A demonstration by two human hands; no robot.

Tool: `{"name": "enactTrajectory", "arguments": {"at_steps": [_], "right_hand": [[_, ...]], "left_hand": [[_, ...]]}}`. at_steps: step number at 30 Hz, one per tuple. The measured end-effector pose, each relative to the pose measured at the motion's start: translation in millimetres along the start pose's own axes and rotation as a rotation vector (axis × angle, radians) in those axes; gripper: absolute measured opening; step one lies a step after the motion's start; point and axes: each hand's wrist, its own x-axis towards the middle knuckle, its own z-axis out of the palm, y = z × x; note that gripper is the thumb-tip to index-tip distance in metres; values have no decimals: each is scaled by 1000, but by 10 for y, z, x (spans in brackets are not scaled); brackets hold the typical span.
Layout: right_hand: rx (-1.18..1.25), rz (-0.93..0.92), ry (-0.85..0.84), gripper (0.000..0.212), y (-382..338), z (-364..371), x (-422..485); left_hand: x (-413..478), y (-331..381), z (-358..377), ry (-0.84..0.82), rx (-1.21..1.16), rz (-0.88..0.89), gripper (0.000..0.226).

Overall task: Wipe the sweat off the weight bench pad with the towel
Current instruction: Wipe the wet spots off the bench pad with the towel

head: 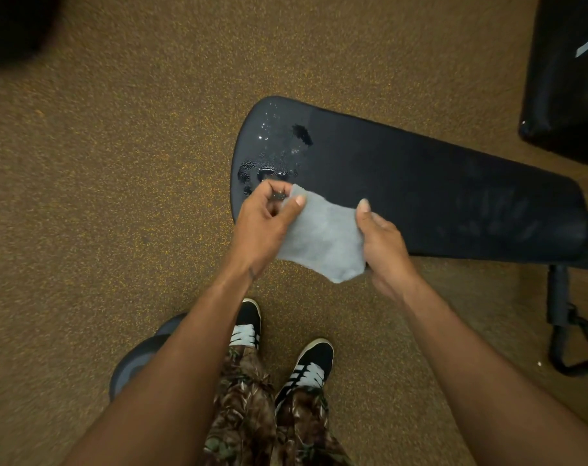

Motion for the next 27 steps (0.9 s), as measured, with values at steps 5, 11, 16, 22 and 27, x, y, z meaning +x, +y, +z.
{"name": "enactTrajectory", "arguments": {"at_steps": [5,11,16,22,27], "right_hand": [[-97,45,-117,35,85,107,77],[-582,-101,227,32,131,153,376],[-1205,-491,264,44,91,-255,446],[-1365,-237,38,79,70,-373,711],[-1399,-246,11,68,144,-349,738]], "left_hand": [[-20,-84,-78,334,312,90,18],[11,-255,-169,418,796,230,38],[-265,-439,133,78,1267,391,44],[-244,-751,364,62,1340,281,51],[-226,-885,397,52,1393,297,64]]}}
